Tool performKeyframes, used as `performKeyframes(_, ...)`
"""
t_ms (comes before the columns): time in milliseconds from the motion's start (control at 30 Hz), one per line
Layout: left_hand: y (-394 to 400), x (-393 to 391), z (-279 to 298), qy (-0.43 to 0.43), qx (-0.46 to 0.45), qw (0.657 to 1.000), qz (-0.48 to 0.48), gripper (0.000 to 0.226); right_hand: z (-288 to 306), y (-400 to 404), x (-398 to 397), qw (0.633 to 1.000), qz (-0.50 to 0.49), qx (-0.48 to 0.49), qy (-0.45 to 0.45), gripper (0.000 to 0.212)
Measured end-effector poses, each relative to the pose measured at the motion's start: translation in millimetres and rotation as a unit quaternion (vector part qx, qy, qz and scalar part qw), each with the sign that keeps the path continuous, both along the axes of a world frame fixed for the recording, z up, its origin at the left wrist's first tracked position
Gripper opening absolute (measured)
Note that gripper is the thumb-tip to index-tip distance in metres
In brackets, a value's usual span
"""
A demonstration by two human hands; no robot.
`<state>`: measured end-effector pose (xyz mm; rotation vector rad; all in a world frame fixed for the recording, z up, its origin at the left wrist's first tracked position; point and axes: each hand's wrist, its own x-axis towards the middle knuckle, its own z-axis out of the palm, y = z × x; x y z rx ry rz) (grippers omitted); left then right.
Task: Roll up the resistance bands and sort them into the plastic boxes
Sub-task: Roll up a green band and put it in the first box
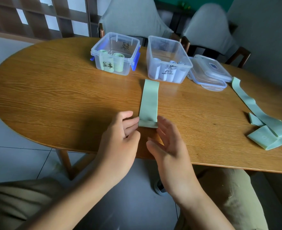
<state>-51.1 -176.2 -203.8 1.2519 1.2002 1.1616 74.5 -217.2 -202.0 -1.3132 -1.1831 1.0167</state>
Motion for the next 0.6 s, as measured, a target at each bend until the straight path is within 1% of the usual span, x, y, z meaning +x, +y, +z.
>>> performKeyframes(133,-1.5,-0.6,1.0,-0.011,-0.004,1.0,-0.007,0.051,0.5,0.1,5.8,0.999,-0.006,-0.003,-0.032,0.057)
performKeyframes(300,-6.8,2.5,0.1,-0.014,0.003,1.0,0.0,0.047,2.5,-0.1,6.0,0.995,-0.01,0.013,-0.096,0.068)
performKeyframes(400,-9.6,5.1,3.3,0.025,0.032,0.999,-0.001,0.049,4.3,-0.9,7.5,0.994,-0.01,0.025,-0.107,0.076)
performKeyframes(500,-10.7,4.4,7.6,0.062,0.062,0.996,-0.003,0.047,6.4,-2.6,9.8,0.991,-0.001,0.031,-0.133,0.078)
performKeyframes(600,-14.6,4.2,8.5,0.133,0.11,0.985,0.0,0.051,4.7,-4.0,10.0,0.98,0.001,0.041,-0.196,0.079)
